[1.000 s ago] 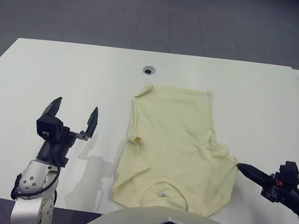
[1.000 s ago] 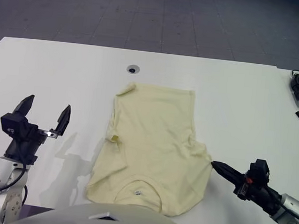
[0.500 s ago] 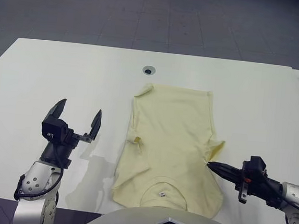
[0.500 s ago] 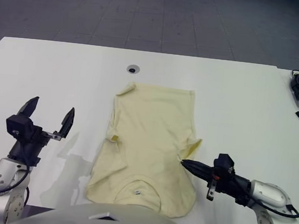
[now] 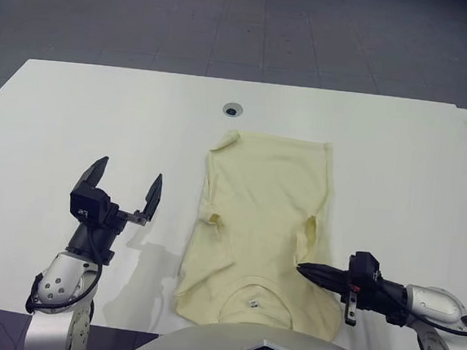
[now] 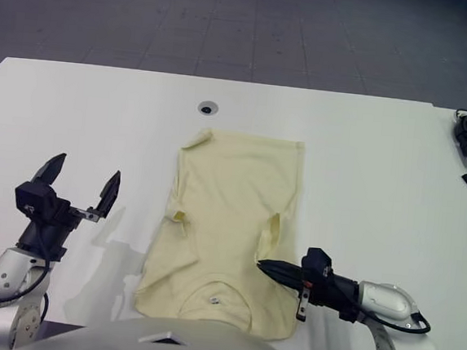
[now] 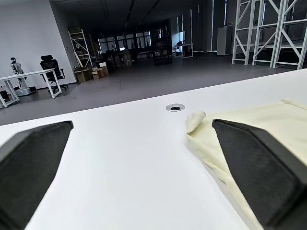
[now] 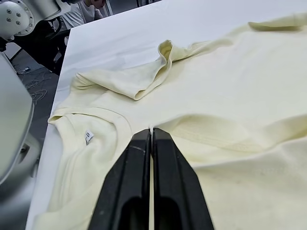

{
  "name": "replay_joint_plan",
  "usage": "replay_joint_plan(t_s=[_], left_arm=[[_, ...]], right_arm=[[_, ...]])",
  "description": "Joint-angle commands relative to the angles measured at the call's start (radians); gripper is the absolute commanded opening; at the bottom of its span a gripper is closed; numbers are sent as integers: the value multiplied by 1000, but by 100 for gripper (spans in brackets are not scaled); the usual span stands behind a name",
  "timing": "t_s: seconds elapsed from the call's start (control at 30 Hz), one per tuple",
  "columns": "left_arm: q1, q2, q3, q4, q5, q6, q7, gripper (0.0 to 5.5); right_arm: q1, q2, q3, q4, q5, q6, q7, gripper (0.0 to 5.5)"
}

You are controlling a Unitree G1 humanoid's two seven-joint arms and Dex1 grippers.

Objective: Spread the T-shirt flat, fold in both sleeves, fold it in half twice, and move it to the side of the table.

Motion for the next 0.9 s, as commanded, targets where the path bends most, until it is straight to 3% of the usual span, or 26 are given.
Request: replay_joint_plan(t_s=[0.03,0.33,0.43,0.5,0.63,0.77,0.9], left_arm=[[4,-1,-15,9,13,-5,-12,540],[5,13,-35,5,32,-17,-36,540],[1,46,-25,14,98,-62,-49,540],[-11,119,8,60,261,-169,-42,540],[-11,386,65,200,717,-544,3,540],[15,563,106,273,1020,-775,113,540],[51,617,89,270,1177,-913,197,540]], right_arm=[[-2,6,6,-3,22,13,-11,45],[-21,11,-3,-15,101,70,-26,195],[-35,17,-61,5,123,39,-33,241],[-63,49,-144,35,138,-31,-66,278],[-46,21,-319,50,201,-102,-19,338],[-61,39,-327,188,-132,-533,-42,399],[-47,22,-312,273,-320,-928,-18,453]])
